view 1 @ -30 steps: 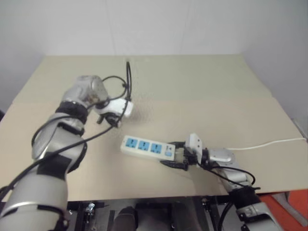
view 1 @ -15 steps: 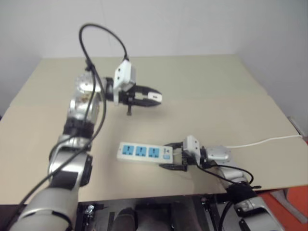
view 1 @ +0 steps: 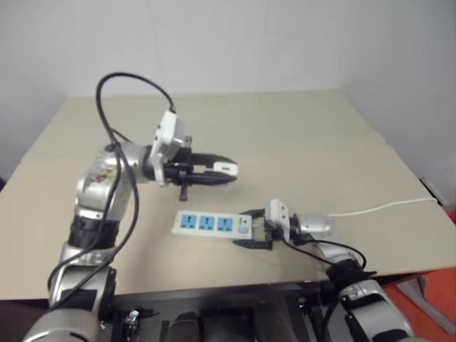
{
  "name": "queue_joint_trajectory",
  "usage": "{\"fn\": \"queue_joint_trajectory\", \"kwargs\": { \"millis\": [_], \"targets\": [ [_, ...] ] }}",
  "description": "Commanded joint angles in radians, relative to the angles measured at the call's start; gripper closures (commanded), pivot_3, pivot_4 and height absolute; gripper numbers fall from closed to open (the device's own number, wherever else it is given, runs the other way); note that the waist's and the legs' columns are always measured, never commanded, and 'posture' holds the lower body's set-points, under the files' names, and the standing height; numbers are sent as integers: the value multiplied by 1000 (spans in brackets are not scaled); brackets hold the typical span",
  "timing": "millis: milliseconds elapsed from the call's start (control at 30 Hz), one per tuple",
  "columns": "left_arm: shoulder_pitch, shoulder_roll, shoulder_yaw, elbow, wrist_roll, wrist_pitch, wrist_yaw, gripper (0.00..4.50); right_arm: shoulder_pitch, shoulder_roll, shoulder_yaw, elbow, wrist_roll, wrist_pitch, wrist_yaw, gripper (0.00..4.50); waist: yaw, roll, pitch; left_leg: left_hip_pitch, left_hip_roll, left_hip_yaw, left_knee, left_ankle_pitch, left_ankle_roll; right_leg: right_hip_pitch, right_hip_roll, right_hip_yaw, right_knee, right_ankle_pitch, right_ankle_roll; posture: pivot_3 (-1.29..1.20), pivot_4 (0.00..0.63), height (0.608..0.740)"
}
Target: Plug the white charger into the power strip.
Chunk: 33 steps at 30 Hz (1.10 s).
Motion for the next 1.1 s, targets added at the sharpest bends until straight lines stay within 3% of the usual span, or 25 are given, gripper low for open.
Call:
{"fn": "queue_joint_trajectory", "kwargs": {
  "millis": [33, 367, 1100],
  "targets": [
    [13, 5, -11, -13, -13, 1, 4, 3480, 8, -5, 18, 34, -29, 1, 8, 1067, 1, 0, 0, 0, 0, 0, 0, 0, 0, 0, 0, 0, 0, 0, 0, 0, 150, 740],
    [111, -65, 7, -3, -88, 53, 77, 3480, 22, -14, 16, 17, -27, 9, 9, 1067, 3, 0, 0, -1, 0, 0, 0, 0, 0, -1, -1, 0, -1, 0, 0, 0, 150, 740],
    [213, -94, -66, 79, 15, -122, 69, 3480, 16, -26, 29, -24, -15, 88, 48, 1067, 7, 0, 0, -6, 0, 0, -2, 0, 0, -3, -1, 0, -5, 1, 0, 0, 150, 740]
  ]
}}
